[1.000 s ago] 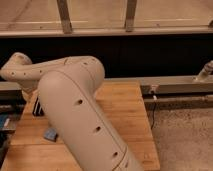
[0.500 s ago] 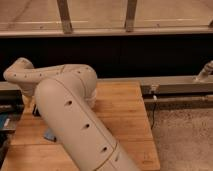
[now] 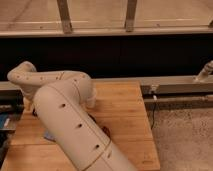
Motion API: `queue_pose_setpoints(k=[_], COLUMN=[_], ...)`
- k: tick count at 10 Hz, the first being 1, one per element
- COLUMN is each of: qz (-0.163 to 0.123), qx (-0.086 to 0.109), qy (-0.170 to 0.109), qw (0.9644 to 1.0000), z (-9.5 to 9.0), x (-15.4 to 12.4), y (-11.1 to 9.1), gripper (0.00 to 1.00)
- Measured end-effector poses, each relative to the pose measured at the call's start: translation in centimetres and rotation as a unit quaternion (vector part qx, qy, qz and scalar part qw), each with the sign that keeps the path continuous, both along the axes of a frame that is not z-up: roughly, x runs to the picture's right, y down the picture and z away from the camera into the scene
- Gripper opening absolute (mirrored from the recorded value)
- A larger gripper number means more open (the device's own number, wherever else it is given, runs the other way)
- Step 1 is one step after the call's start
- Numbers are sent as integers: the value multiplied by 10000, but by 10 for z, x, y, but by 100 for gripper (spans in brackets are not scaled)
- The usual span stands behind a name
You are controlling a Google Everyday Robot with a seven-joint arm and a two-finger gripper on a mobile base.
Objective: Place the eraser in the ceramic cup
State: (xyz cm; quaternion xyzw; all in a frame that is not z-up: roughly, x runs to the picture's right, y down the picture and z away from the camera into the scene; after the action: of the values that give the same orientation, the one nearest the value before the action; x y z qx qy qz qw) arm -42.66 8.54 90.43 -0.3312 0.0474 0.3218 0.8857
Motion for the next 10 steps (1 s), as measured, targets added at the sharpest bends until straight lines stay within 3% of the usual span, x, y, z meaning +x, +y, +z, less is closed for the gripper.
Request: queue_pose_setpoints(k=[5, 10], qz=[254, 467], qx=[-242, -268], qy=[244, 300], qw=[9991, 9981], z=[22, 36], x=[17, 18], y=[3, -7], gripper=[74, 74])
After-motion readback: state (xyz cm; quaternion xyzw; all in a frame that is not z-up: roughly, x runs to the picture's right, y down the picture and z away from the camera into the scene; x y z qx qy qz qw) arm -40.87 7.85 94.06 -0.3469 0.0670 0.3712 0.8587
